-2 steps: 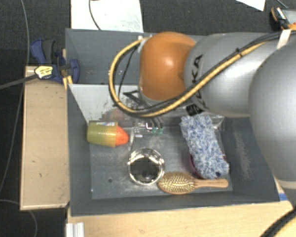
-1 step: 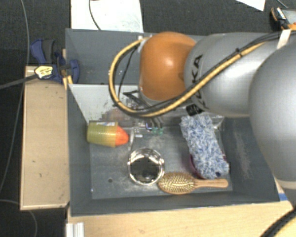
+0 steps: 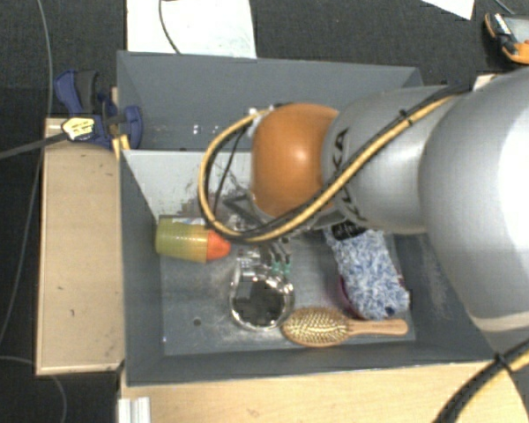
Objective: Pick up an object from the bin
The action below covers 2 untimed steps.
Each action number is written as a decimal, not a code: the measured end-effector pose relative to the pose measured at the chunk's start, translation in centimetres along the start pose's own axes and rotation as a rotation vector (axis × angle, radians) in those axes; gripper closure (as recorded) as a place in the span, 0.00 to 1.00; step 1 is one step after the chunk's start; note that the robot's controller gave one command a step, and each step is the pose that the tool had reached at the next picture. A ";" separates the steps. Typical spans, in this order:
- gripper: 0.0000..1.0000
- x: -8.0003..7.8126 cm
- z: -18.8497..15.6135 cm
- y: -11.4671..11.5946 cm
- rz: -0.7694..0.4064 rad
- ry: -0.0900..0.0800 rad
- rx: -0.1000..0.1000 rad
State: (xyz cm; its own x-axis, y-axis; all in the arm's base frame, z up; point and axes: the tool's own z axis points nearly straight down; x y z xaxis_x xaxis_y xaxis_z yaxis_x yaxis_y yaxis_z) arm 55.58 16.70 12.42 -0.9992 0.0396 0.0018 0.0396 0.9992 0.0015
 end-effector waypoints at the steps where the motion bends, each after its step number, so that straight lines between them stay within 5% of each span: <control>1: 0.00 -1.5 3.0 0.6 -0.088 -0.013 -0.004; 2: 1.00 1.5 5.2 -4.8 -0.023 -0.010 -0.003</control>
Offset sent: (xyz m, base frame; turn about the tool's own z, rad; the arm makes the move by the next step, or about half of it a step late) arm -0.0173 -0.0469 -0.0524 -0.0283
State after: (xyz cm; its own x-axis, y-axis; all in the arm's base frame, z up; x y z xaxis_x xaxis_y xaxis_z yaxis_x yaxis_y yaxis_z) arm 53.90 12.02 7.21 -0.9998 0.0163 -0.0083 0.0163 0.9999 0.0043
